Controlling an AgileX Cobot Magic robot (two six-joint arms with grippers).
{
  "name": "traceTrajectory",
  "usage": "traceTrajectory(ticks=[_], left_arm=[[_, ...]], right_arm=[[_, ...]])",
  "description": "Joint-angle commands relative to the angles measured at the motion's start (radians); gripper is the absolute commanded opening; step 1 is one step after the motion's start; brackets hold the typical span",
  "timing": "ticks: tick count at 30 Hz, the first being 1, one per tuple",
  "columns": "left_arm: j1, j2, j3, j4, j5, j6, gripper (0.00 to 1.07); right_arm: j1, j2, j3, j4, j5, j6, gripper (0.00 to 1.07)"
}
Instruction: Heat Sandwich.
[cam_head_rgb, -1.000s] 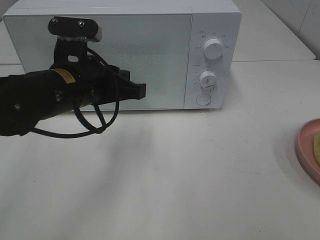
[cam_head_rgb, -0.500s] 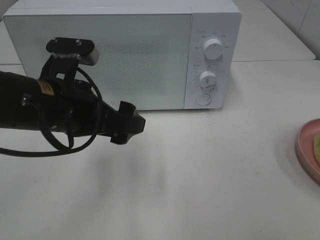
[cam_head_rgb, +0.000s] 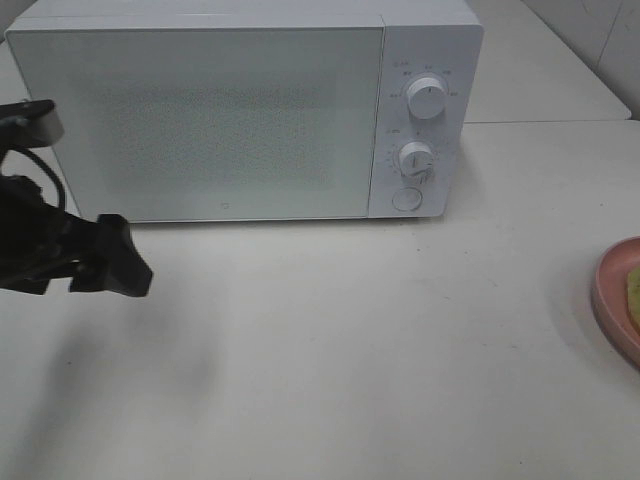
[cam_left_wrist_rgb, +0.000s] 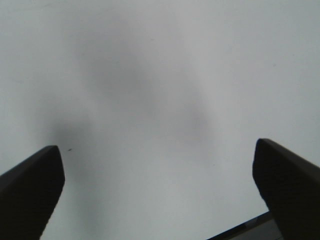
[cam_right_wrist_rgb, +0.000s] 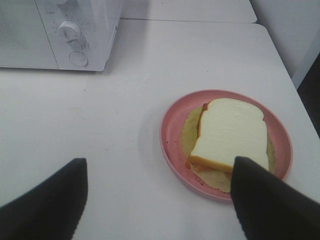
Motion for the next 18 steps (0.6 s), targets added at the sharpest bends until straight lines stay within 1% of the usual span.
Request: traceTrajectory(ticks=[1, 2, 5, 6, 9, 10, 11, 12, 15, 18], left_arm=[[0.057, -0.037, 0.002, 0.016, 0.065, -0.002, 0.98], [0.113, -0.064, 0.002, 0.035, 0.109, -0.002, 0.98], [0.189, -0.100, 0.002, 0.061, 0.163, -0.004, 0.98], [0.189, -0.100, 0.002, 0.061, 0.163, -0.004, 0.98], [0.287, -0.151, 0.002, 0.103, 0.243, -0.004, 0.98], [0.308, -0.162, 0.002, 0.112, 0.259, -0.004, 0.98], [0.308, -0.162, 0.002, 0.112, 0.259, -0.004, 0.98], [0.361, -0.187, 0.002, 0.123, 0.298, -0.004, 0.98], [0.437, -0.239, 0.002, 0.124, 0.364, -0.006, 0.98], [0.454, -0.272, 0.002, 0.128, 0.396, -0.006, 0.98]], right_arm=[[-0.008, -0.028, 0.001, 0.002, -0.004, -0.003, 0.76], [-0.008, -0.028, 0.001, 0.002, -0.004, -0.003, 0.76], [-0.008, -0.028, 0.001, 0.002, -0.004, -0.003, 0.76], [-0.008, -0.028, 0.001, 0.002, -0.004, -0.003, 0.76], [-0.008, -0.028, 0.001, 0.002, -0.004, -0.003, 0.76], [-0.008, -0.028, 0.001, 0.002, -0.004, -0.003, 0.76], [-0.008, -0.028, 0.001, 0.002, -0.004, -0.003, 0.76], [-0.008, -0.028, 0.001, 0.002, -0.004, -0.003, 0.76], [-0.008, -0.028, 0.001, 0.002, -0.004, -0.003, 0.76], [-0.008, -0.028, 0.001, 0.002, -0.004, -0.003, 0.76]])
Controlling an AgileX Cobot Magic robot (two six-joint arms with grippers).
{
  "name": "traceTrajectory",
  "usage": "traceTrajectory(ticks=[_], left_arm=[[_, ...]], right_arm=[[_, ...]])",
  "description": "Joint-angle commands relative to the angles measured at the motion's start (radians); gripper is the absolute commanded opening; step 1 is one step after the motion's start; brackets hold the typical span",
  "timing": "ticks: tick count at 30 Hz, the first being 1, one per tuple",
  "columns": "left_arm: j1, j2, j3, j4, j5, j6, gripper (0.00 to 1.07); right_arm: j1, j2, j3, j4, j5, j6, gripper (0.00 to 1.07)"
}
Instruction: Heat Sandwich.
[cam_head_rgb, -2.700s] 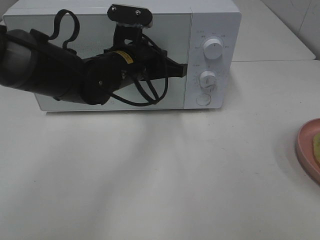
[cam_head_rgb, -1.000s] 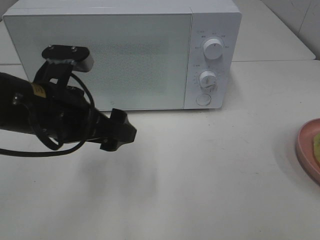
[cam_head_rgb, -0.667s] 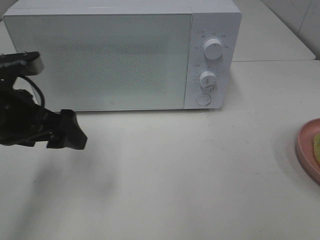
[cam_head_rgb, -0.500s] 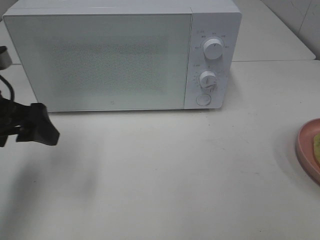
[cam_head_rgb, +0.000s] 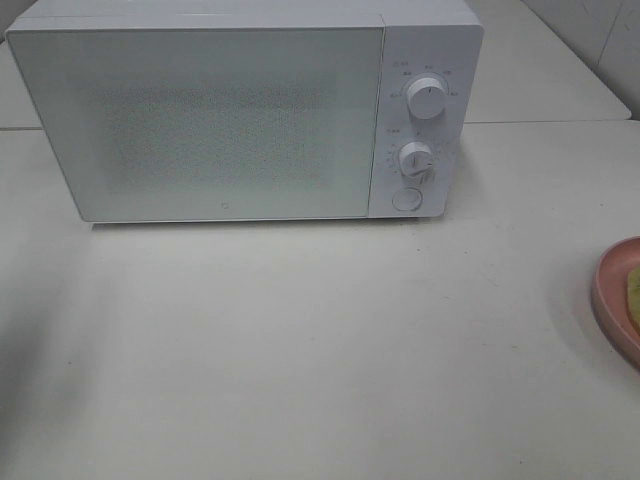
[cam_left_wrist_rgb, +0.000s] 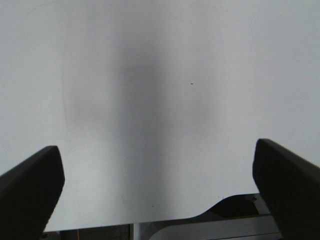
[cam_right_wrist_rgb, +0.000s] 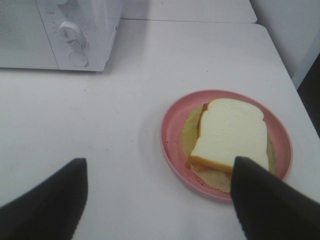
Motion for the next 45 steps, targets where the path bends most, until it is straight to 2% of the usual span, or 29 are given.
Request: traceTrajectory(ticks=[1, 2, 6, 11, 20, 25, 35, 45], left_arm=[[0.025, -0.059, 0.002, 0.004, 0.071, -0.005, 0.98], [0.025, -0.059, 0.002, 0.004, 0.071, -0.005, 0.98], [0.025, -0.173, 0.002, 0.067, 0.178, -0.067, 0.98], [0.025, -0.296, 0.004, 0.110, 0.216, -0.095, 0.98], [0.025, -0.516, 0.014, 0.131, 0.237, -0.089, 0.98], [0.025, -0.679, 0.100, 0.139, 0.226, -0.088, 0.98], [0.025, -0.878, 0.210, 0.132, 0.170, -0.099, 0.98], [0.025, -1.044, 0.210, 0.132, 0.172, -0.099, 0.98]], right_arm=[[-0.008, -0.028, 0.001, 0.002, -0.004, -0.003, 0.76], [-0.008, -0.028, 0.001, 0.002, -0.004, -0.003, 0.76], [-0.008, -0.028, 0.001, 0.002, -0.004, 0.001, 0.76], [-0.008, -0.028, 0.001, 0.002, -0.004, 0.001, 0.76], [-0.008, -0.028, 0.001, 0.002, -0.004, 0.001, 0.76], [-0.008, -0.028, 0.001, 0.002, -0.004, 0.001, 0.76], [-0.008, -0.028, 0.001, 0.002, -0.004, 0.001, 0.76], [-0.008, -0.028, 0.001, 0.002, -0.004, 0.001, 0.76]])
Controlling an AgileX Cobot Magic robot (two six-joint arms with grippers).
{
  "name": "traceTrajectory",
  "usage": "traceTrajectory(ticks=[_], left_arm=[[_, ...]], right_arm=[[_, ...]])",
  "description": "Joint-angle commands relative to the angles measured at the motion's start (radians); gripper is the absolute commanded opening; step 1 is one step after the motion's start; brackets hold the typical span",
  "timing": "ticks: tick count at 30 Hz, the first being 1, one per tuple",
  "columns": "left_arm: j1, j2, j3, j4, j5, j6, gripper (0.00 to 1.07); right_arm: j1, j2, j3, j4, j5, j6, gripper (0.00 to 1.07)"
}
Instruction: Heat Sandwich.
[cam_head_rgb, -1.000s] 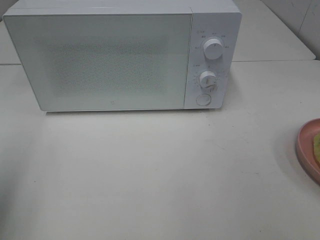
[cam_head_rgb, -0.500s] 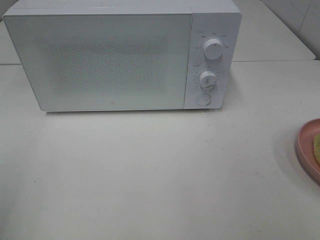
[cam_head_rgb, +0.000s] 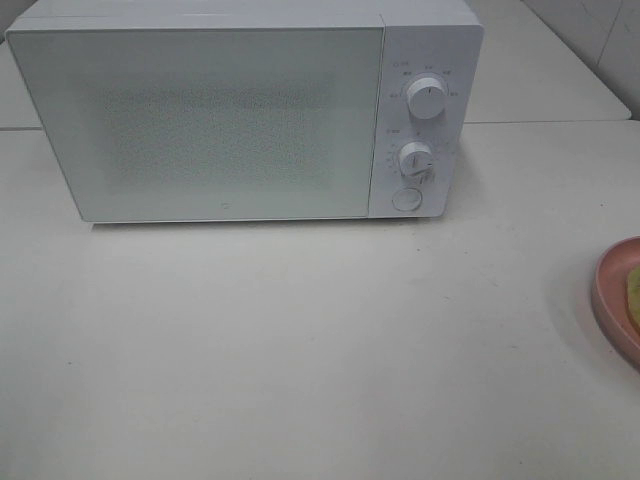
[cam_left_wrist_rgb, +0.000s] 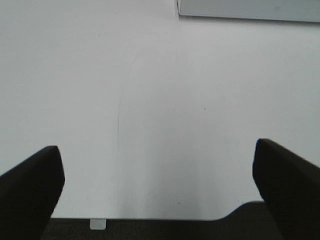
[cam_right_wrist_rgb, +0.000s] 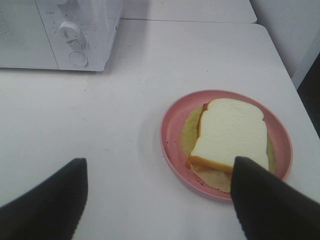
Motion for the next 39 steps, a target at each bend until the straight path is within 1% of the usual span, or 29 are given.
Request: traceTrajectory(ticks=[1, 11, 13, 39], left_arm=[[0.006, -0.060, 0.004, -0.003, -0.015, -0.006, 0.98], [0.006, -0.172, 0.004, -0.003, -0.016, -0.006, 0.98], [0.005, -0.224, 0.004, -0.003, -0.016, -0.006, 0.98], [0.005, -0.218, 0.004, -0.007, -0.017, -0.005, 0.98]], right_arm=[[-0.008, -0.028, 0.001, 0.002, -0.004, 0.001, 0.76], [-0.008, -0.028, 0.001, 0.002, -0.004, 0.001, 0.76], [-0.008, -0.028, 0.001, 0.002, -0.004, 0.001, 0.76], [-0.008, -0.025, 0.001, 0.002, -0.004, 0.001, 0.76]])
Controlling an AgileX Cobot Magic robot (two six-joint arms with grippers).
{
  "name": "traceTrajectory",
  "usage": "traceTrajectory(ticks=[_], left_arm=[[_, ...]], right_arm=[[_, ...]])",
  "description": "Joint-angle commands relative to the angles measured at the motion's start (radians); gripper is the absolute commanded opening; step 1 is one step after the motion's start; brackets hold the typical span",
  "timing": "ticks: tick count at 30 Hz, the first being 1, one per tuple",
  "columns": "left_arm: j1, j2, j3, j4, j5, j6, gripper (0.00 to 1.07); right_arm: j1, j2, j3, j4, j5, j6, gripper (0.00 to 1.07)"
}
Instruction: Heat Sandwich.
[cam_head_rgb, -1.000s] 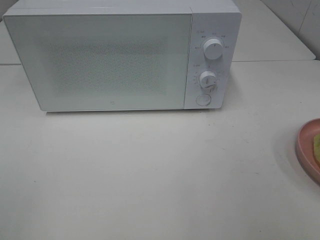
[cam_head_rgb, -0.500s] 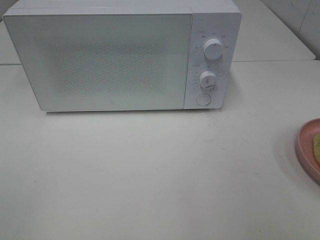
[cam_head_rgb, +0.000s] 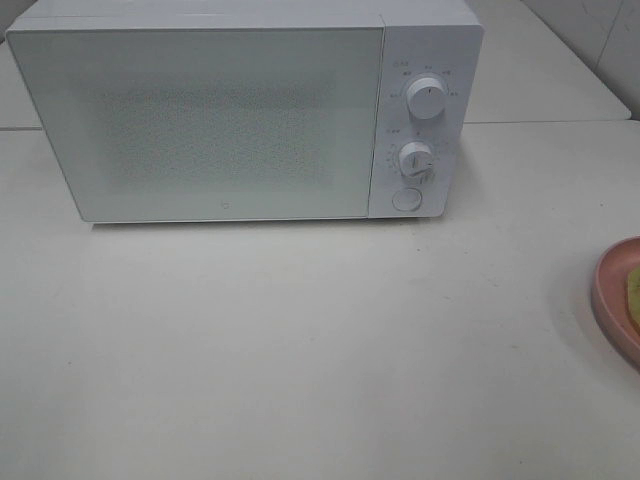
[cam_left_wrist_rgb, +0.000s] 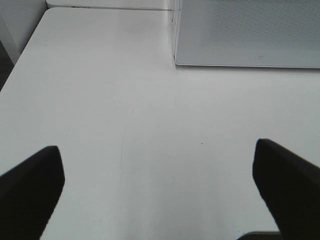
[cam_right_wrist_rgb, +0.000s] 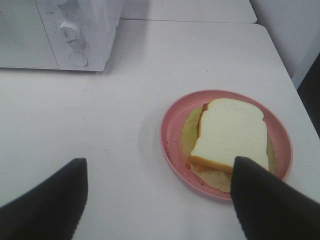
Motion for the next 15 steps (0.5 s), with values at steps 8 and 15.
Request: traceTrajectory(ticks=[8, 15], left_arm=[[0.005, -0.024, 0.001, -0.005, -0.014, -0.005, 0.98], [0.005, -0.024, 0.001, -0.005, -0.014, -0.005, 0.98]], right_arm=[[-0.008, -0.025, 0.001, 0.002, -0.004, 0.001, 0.76], [-0.008, -0.025, 0.001, 0.002, -0.004, 0.001, 0.76]])
